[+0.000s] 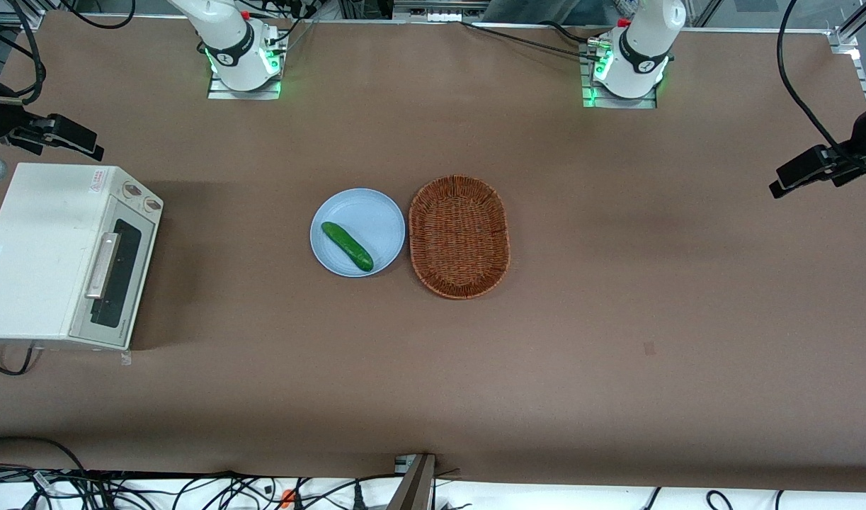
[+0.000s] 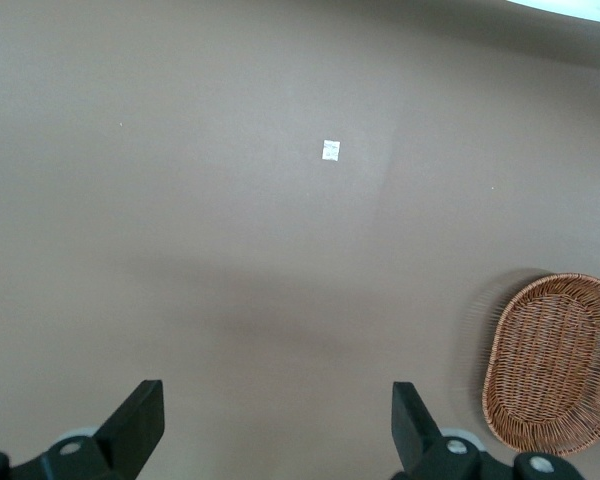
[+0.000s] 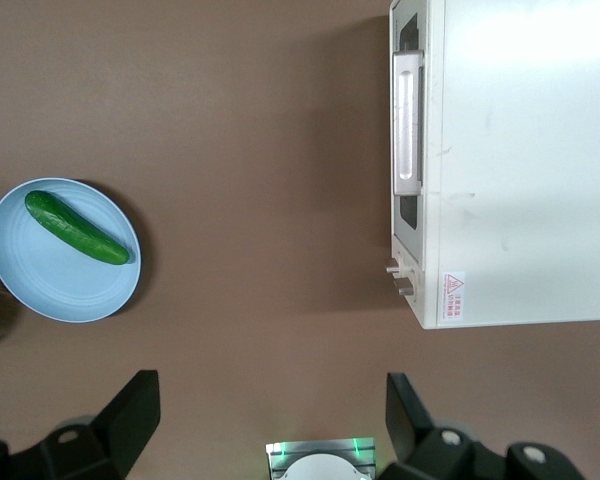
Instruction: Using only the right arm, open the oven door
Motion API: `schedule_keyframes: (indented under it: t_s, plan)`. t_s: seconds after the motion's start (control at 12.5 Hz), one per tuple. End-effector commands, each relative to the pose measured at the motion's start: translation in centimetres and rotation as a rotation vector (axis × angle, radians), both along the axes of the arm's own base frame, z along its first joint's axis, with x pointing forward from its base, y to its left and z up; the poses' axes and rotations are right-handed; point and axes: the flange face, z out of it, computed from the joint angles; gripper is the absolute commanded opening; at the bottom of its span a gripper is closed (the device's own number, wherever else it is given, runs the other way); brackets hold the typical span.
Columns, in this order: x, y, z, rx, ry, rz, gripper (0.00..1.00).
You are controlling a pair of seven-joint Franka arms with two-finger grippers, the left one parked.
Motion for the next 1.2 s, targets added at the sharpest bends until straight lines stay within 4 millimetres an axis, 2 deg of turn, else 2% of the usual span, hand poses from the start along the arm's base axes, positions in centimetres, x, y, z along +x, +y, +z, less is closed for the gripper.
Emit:
schedule_keyframes:
  t_s: [0.0,0.24,0.4,0.48,0.56,0.88,1.04,1.12]
  plan:
    - [-0.2,0.2,0.2,-0.013,0.004,-0.009,1.0]
    - [-0.2,0.2,0.2,-0.015,0.003,-0.009,1.0]
    - [0.3,0.8,-1.3,-0.012,0.036,0.0,1.0]
    - [0.4,1.0,-2.7,-0.008,0.065,0.001,0.97]
    - [0.8,2.0,-4.2,-0.009,0.094,0.019,0.86]
    - [2.9,5.8,-10.1,-0.064,0.187,0.035,0.27]
    - [4.0,6.6,-13.0,-0.158,0.21,0.074,0.14]
    - [4.6,6.5,-14.5,-0.205,0.221,0.088,0.12]
